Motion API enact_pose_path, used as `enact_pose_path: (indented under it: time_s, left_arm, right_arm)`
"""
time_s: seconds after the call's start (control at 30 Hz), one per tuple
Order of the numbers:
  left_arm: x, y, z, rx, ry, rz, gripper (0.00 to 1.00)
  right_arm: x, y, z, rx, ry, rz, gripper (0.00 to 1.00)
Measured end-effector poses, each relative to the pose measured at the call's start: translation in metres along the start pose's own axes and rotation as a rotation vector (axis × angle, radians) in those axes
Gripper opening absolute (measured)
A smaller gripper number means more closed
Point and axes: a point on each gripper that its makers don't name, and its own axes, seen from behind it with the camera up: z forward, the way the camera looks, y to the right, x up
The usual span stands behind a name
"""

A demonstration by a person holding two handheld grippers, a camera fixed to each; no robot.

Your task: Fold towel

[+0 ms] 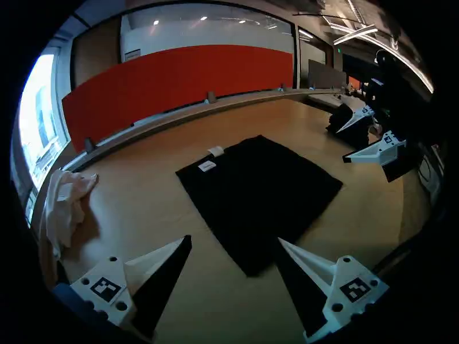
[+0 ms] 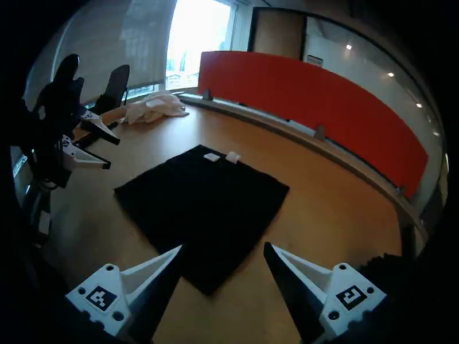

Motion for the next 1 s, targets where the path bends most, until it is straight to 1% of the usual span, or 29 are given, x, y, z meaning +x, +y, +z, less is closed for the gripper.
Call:
enact_pose_path:
  time_s: [0.37,0.6,0.8,1.0]
  left_arm:
    - [-0.029,0.009,0.017,-0.039,-0.078,-0.004,1.00]
    - [-0.040,0.013,0.027,-0.063,-0.116,0.004,1.00]
    - [-0.049,0.018,0.034,-0.083,-0.146,0.002,1.00]
    - [-0.058,0.021,0.039,-0.097,-0.174,0.002,1.00]
  right_arm:
    - [-0.034,-0.009,0.014,0.035,-0.068,0.002,1.00]
    - [-0.051,-0.011,0.019,0.052,-0.110,0.006,1.00]
    - [-0.064,-0.017,0.022,0.082,-0.147,0.010,1.00]
    - [-0.072,-0.020,0.024,0.100,-0.174,-0.002,0.99]
